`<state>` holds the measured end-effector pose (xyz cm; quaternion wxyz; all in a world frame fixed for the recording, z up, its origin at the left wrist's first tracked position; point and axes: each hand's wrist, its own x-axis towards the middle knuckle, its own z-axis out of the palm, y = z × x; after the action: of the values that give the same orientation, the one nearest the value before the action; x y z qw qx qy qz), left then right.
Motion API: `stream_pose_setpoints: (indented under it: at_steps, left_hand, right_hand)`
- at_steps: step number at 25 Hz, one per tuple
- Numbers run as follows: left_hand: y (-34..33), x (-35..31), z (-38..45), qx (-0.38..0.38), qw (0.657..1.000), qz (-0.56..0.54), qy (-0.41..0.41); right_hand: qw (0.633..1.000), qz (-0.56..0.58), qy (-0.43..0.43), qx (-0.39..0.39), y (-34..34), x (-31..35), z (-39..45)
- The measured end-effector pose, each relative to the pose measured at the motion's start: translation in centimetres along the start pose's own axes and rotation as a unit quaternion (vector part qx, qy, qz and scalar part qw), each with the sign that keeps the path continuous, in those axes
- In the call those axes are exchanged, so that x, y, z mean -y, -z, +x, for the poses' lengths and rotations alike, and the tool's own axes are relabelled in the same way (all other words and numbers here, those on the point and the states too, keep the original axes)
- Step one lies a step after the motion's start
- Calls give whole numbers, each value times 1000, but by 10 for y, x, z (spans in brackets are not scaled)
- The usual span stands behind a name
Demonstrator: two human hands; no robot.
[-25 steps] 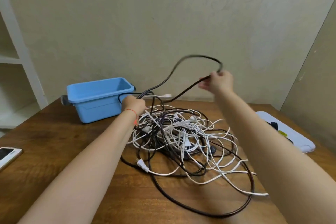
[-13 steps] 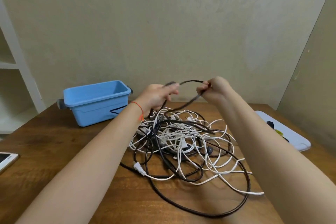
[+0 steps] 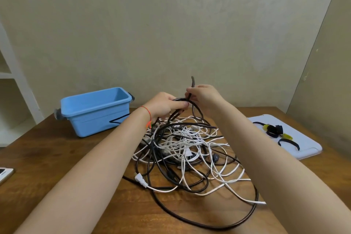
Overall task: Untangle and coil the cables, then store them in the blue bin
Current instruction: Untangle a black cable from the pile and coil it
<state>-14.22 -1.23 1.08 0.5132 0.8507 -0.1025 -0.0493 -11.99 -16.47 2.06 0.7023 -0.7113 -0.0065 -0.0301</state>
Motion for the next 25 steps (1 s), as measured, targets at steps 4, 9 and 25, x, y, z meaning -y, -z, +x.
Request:
stream_pose_setpoints:
  at_steps: [4,9,25]
  left_hand:
    - [23,13,11,-98,977,-183,49]
    - [55,23,4,-92,954,-270,91]
    - [45,22,-3,-136,783,-607,17]
  right_hand:
    - [992,20,52,-113,17,9,10]
    - [788,-550,32,-276,66,10,19]
    - [985,-5,23,170,-5,1,-20]
